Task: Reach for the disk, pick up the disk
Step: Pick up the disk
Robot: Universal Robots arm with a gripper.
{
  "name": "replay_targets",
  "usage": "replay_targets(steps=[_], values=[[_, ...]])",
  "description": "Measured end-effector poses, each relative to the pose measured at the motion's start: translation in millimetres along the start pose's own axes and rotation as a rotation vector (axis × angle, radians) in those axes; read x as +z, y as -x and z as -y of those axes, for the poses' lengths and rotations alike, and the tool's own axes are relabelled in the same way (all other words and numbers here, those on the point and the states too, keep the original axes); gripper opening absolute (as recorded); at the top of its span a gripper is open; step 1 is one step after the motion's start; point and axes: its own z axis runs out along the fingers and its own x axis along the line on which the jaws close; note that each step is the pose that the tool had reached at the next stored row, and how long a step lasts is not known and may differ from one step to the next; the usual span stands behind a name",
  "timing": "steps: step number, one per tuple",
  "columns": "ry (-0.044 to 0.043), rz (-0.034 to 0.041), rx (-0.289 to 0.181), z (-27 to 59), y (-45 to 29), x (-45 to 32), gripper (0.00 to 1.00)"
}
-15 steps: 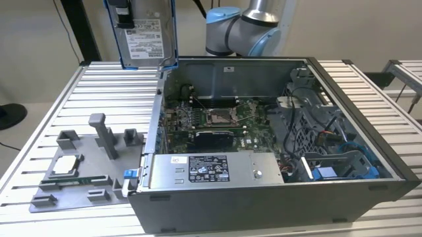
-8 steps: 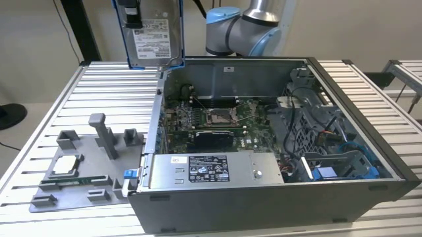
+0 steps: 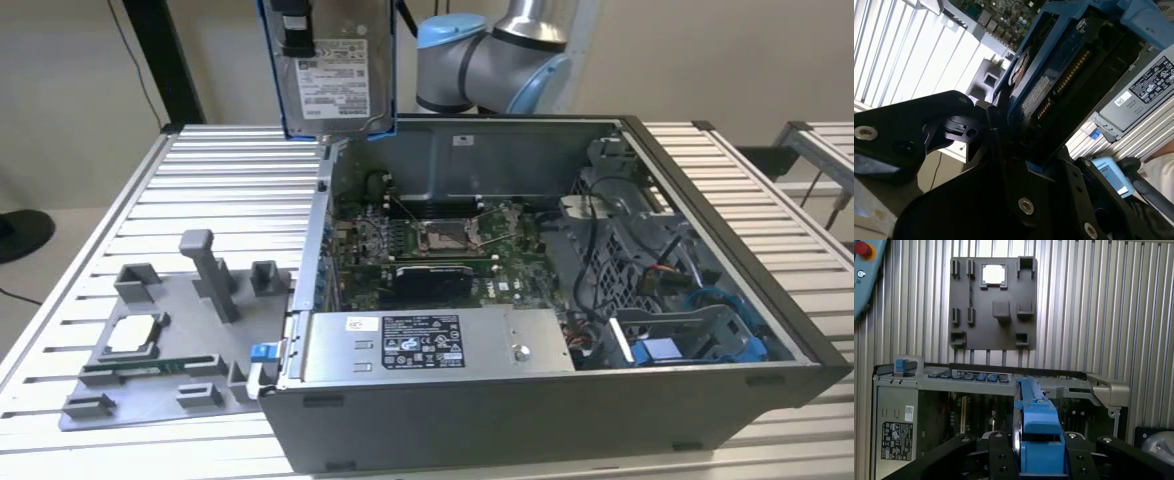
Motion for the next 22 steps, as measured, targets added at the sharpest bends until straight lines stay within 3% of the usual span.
replay_targets(steps=[22], values=[[0.0006,-0.0001,0.0,65.8,-2.4,-1.6,0.0]])
